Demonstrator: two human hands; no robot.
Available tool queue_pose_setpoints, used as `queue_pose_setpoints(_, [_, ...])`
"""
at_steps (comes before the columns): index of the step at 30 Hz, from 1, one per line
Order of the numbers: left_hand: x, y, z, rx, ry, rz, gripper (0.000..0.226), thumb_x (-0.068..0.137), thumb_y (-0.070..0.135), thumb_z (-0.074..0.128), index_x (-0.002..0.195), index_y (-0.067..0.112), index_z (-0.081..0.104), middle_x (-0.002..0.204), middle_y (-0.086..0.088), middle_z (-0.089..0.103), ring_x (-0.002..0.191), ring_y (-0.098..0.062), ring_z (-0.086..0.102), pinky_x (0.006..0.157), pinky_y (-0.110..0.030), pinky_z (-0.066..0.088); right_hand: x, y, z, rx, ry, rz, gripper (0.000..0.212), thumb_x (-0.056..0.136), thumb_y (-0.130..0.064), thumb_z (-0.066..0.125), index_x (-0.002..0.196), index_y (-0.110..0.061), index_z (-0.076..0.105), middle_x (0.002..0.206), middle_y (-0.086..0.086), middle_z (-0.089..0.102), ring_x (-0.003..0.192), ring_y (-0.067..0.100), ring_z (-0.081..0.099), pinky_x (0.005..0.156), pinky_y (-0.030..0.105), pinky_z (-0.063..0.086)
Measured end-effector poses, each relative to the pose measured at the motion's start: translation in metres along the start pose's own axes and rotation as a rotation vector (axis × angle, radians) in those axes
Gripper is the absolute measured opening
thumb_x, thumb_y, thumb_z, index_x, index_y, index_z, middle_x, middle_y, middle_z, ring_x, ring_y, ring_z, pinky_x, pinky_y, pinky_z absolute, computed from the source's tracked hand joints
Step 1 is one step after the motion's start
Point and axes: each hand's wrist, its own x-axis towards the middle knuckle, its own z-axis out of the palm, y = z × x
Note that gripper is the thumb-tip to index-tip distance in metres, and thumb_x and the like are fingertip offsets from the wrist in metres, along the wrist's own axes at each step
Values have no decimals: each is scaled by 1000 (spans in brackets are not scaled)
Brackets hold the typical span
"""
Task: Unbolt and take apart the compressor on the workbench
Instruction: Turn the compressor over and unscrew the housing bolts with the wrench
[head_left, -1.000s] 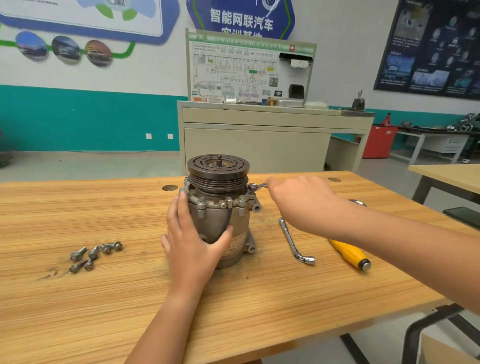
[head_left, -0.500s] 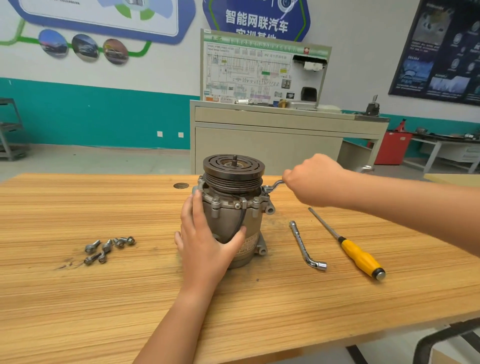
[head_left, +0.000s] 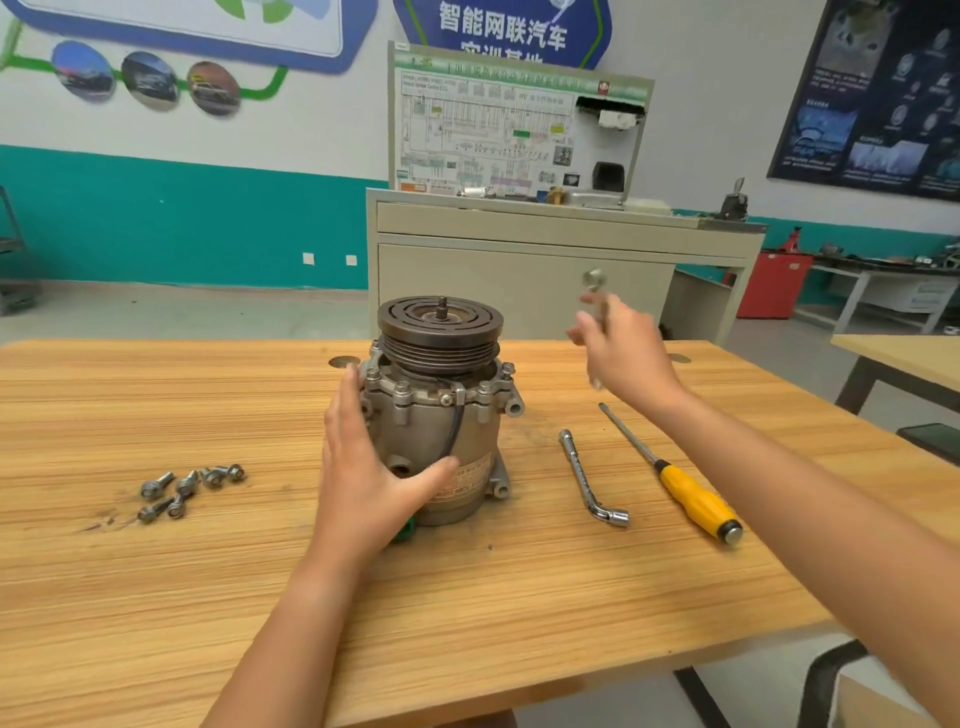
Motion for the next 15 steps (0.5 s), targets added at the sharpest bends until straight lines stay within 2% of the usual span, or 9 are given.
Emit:
queue_pose_setpoints(2, [2, -5, -4, 28, -26, 2, 120, 57, 45, 84, 129, 65, -10, 151, 12, 17, 140, -16, 23, 111, -50, 31, -25, 5, -4, 251, 53, 135, 16, 98, -19, 41, 109, -14, 52, 80, -3, 66, 72, 5, 66, 69, 23, 53])
queue_pose_setpoints(4, [2, -5, -3, 54, -14, 5, 121, 58, 43, 85, 141, 51, -3, 150, 10, 19, 139, -16, 24, 111, -49, 31, -53, 7, 3, 332, 5, 186, 10, 97, -18, 42, 101, -17, 51, 74, -7, 65, 63, -3, 64, 60, 16, 51])
queue_pose_setpoints(6, [1, -5, -1, 83, 0, 5, 121, 59, 42, 84, 148, 36, 3, 150, 7, 21, 139, -16, 25, 111, -49, 32, -75, 6, 15, 392, -62, 220, 8, 97, -16, 43, 97, -18, 51, 71, -5, 65, 60, 1, 65, 61, 19, 52])
queue_pose_setpoints(8, [2, -5, -1, 123, 1, 5, 120, 59, 43, 84, 150, 28, 7, 149, 5, 23, 138, -16, 27, 110, -49, 32, -86, 1, 26, 425, -70, 214, 12, 96, -15, 43, 91, -22, 50, 68, -5, 65, 58, 2, 64, 59, 15, 50])
queue_pose_setpoints(11, [2, -2, -4, 164, 6, -3, 119, 59, 44, 84, 150, 24, 11, 148, 3, 26, 136, -16, 30, 108, -50, 34, -97, -4, 39, 449, -45, 174, 20, 97, -18, 42, 85, -33, 47, 63, -5, 64, 59, 2, 63, 57, 15, 48])
queue_pose_setpoints(13, [3, 0, -5, 187, 6, -5, 118, 58, 47, 84, 149, 23, 14, 148, 3, 27, 134, -17, 34, 105, -51, 37, -106, -5, 50, 416, -126, 190, 18, 98, -25, 39, 85, -34, 48, 62, -3, 64, 61, 6, 63, 61, 20, 47])
queue_pose_setpoints(15, [4, 2, -7, 218, -4, -10, 118, 55, 52, 82, 149, 24, 15, 147, 4, 28, 130, -18, 39, 100, -53, 40, -116, -2, 60, 358, -243, 225, 21, 98, -30, 37, 88, -25, 55, 60, -4, 58, 61, 13, 59, 64, 29, 46])
